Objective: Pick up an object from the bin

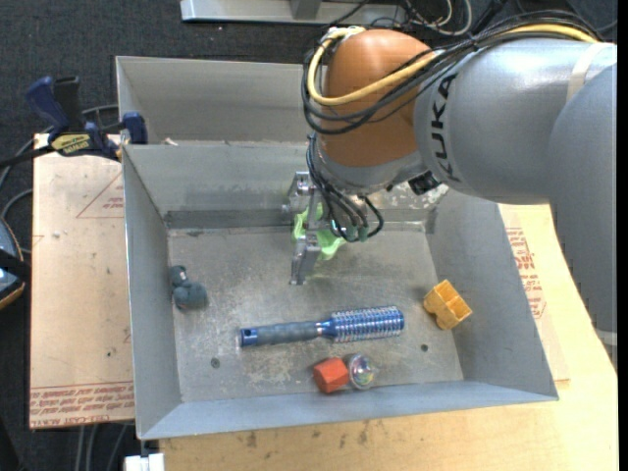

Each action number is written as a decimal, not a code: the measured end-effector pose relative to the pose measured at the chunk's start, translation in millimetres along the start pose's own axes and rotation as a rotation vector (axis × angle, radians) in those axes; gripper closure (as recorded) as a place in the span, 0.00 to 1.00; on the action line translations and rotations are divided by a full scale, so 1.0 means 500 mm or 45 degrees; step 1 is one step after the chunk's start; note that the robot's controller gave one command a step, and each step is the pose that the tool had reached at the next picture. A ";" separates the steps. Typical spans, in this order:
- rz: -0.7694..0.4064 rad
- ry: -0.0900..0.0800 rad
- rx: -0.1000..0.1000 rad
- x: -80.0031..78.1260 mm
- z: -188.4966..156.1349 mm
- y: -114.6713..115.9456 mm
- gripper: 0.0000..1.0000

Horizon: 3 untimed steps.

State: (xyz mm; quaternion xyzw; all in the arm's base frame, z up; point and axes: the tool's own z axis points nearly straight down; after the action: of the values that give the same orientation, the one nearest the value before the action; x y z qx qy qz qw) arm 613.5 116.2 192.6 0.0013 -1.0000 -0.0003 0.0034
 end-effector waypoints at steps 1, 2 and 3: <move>-0.004 0.001 0.002 0.246 0.032 -0.079 0.00; 0.042 -0.016 -0.003 0.198 0.181 -0.133 0.00; 0.044 -0.012 -0.002 0.202 0.190 -0.134 1.00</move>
Offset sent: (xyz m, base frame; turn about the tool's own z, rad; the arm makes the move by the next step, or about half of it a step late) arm -0.1200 -0.0394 -0.0136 -0.0045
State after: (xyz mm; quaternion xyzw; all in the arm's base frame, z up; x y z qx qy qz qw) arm 512.0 48.7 98.1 -0.0161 -0.9999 -0.0012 -0.0012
